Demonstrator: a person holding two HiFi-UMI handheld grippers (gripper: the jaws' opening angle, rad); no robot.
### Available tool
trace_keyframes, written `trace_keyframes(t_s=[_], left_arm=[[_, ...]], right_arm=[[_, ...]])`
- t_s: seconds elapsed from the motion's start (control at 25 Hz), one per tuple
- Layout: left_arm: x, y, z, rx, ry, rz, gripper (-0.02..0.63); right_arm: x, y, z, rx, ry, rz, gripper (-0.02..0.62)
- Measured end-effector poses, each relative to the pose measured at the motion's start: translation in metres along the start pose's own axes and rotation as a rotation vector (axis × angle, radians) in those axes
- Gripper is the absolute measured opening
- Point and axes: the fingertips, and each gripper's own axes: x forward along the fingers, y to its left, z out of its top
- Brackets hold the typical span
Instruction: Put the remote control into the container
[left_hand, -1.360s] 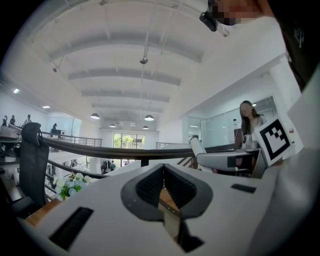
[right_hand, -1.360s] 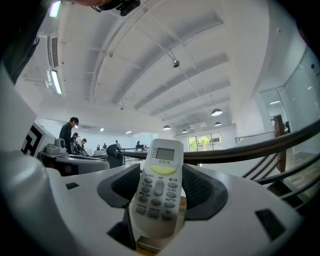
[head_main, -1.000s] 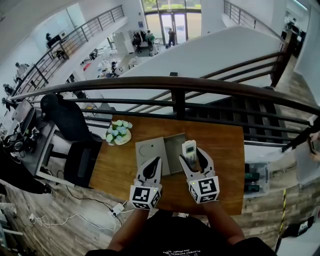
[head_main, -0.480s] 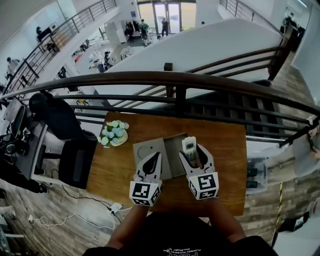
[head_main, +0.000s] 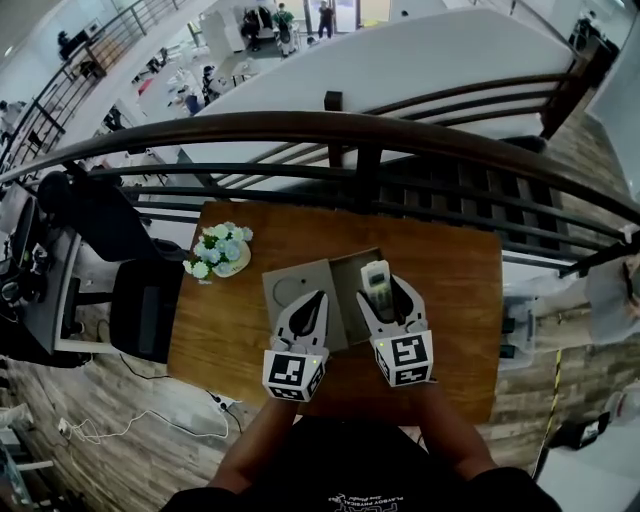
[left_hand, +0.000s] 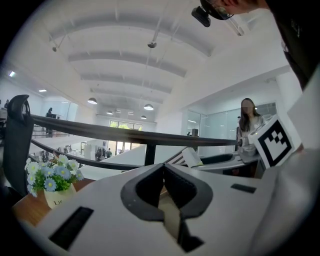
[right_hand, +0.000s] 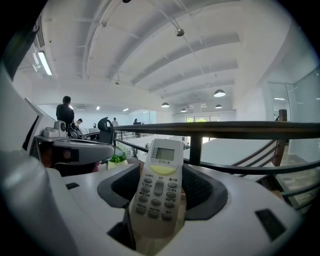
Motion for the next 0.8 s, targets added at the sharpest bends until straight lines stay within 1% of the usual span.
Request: trace_keyframes(t_s=[0.2, 0.56, 0.8], left_arm=[[0.006, 0.010, -0.014, -0.011, 0.029, 0.004, 0.006], [0.016, 0.022, -0.042, -0.064, 0.085, 0.022, 0.006], [0.031, 0.038, -0.051, -0.060, 0.112, 0.056, 0.006]], right_arm=[[0.016, 0.000, -0.017, -0.002, 0.053, -0.009, 0.275], [0.040, -0.005, -0.049, 0.005, 0.156, -0.027, 0.275], [0.053, -0.013, -0.063, 0.009, 0.201, -0.020, 0.275]])
